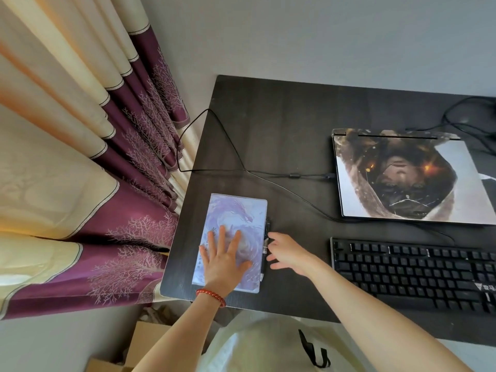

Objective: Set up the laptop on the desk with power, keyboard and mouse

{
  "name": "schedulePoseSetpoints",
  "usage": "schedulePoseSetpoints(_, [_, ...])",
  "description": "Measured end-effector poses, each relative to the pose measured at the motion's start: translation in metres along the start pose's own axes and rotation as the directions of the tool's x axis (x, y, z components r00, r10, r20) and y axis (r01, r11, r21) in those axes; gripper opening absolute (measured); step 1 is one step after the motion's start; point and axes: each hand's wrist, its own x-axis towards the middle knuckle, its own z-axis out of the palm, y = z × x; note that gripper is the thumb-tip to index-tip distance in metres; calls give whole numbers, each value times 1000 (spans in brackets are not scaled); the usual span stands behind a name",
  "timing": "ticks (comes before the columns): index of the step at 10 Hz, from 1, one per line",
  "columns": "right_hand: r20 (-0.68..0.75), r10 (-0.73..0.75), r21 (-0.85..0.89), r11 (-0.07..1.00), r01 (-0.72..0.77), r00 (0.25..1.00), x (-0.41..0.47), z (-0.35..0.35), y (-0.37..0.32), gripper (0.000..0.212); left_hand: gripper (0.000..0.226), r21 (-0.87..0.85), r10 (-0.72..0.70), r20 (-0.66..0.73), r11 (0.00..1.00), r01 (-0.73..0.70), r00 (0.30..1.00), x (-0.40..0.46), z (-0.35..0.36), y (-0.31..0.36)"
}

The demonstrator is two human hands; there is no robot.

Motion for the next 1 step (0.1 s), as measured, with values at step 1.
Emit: schedulePoseSetpoints(1, [-77,-16,-79,997,10,997,6,3,2,42,78,8,14,-22,1000,-14,1000,2,2,-2])
